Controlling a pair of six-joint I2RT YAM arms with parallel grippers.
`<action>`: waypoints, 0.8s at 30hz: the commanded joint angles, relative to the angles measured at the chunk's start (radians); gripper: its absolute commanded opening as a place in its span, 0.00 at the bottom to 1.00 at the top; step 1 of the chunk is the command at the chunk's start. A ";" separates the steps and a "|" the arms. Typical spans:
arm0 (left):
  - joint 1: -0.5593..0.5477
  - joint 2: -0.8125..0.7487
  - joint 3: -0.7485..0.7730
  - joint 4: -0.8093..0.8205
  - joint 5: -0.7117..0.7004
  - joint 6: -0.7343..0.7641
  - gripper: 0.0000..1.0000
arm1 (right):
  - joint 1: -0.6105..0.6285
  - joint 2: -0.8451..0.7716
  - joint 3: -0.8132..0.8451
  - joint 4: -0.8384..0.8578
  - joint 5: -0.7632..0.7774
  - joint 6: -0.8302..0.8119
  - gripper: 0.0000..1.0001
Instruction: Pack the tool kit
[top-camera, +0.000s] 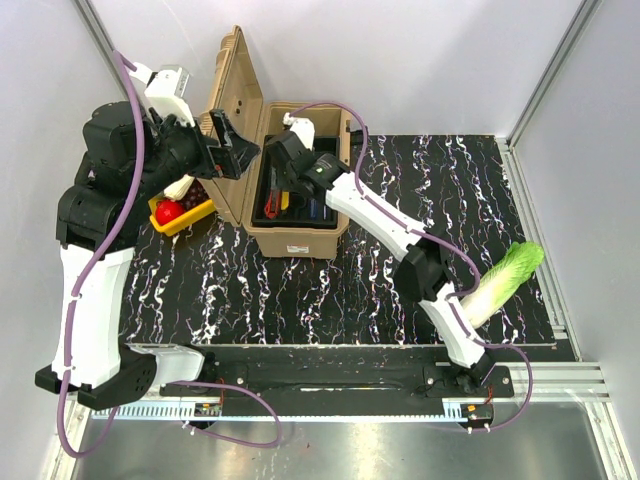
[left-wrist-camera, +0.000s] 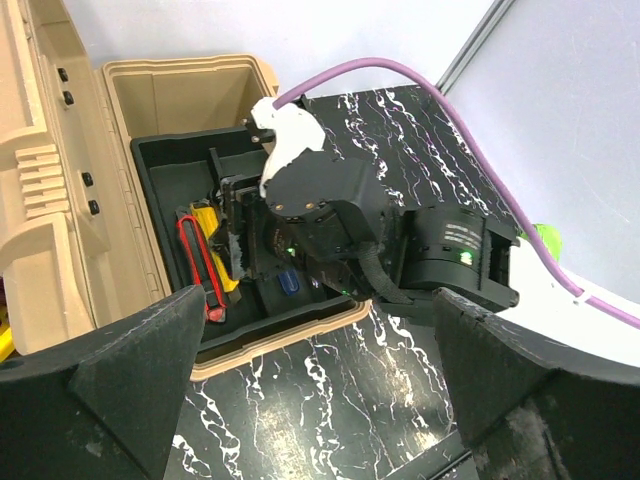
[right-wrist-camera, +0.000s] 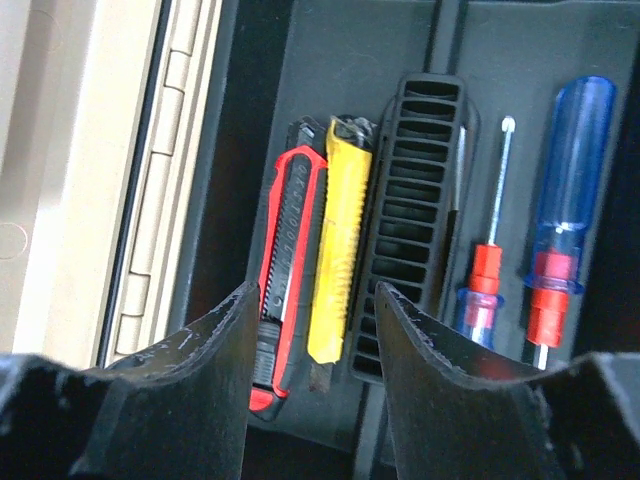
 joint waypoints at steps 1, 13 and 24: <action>-0.003 -0.016 0.021 0.067 -0.055 -0.019 0.99 | -0.008 -0.153 -0.011 -0.027 0.086 -0.031 0.54; 0.137 0.127 0.101 0.116 -0.121 -0.079 0.99 | -0.159 -0.582 -0.579 0.131 0.078 0.067 0.59; 0.483 0.322 0.029 0.422 0.187 -0.205 0.99 | -0.328 -0.869 -1.009 0.266 -0.144 0.133 0.74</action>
